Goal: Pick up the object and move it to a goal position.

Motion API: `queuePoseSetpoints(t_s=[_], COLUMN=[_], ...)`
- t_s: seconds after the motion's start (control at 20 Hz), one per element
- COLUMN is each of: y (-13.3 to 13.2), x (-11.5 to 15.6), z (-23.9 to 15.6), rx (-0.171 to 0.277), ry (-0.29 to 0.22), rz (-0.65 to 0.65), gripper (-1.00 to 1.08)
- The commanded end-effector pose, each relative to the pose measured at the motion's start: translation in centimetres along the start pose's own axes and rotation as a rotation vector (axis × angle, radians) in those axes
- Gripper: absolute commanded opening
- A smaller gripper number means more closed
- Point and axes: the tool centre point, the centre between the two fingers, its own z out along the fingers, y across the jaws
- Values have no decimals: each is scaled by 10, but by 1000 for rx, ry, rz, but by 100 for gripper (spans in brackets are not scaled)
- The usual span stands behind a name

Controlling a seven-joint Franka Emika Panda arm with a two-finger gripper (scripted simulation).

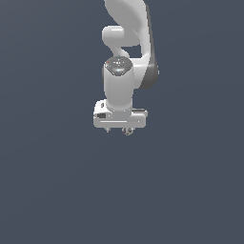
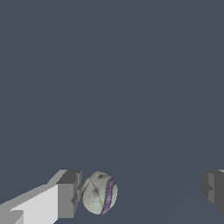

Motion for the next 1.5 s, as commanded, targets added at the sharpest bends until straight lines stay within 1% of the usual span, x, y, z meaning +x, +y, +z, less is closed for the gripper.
queuePoseSetpoints(t_s=[0.0, 0.15, 0.35, 0.5, 0.75, 1.0, 1.25, 1.45], y=[0, 6, 26, 33, 30, 28, 22, 16], x=[0, -2, -9, -11, -11, -14, -20, -27], z=[0, 2, 7, 8, 9, 13, 19, 27], rx=[0, -1, -6, -7, -6, -7, -6, -6], ry=[0, -6, -26, -34, -32, -32, -31, -30], rz=[0, 3, 18, 27, 15, -32, -119, -216], gripper=[100, 100, 100, 100, 100, 100, 100, 100])
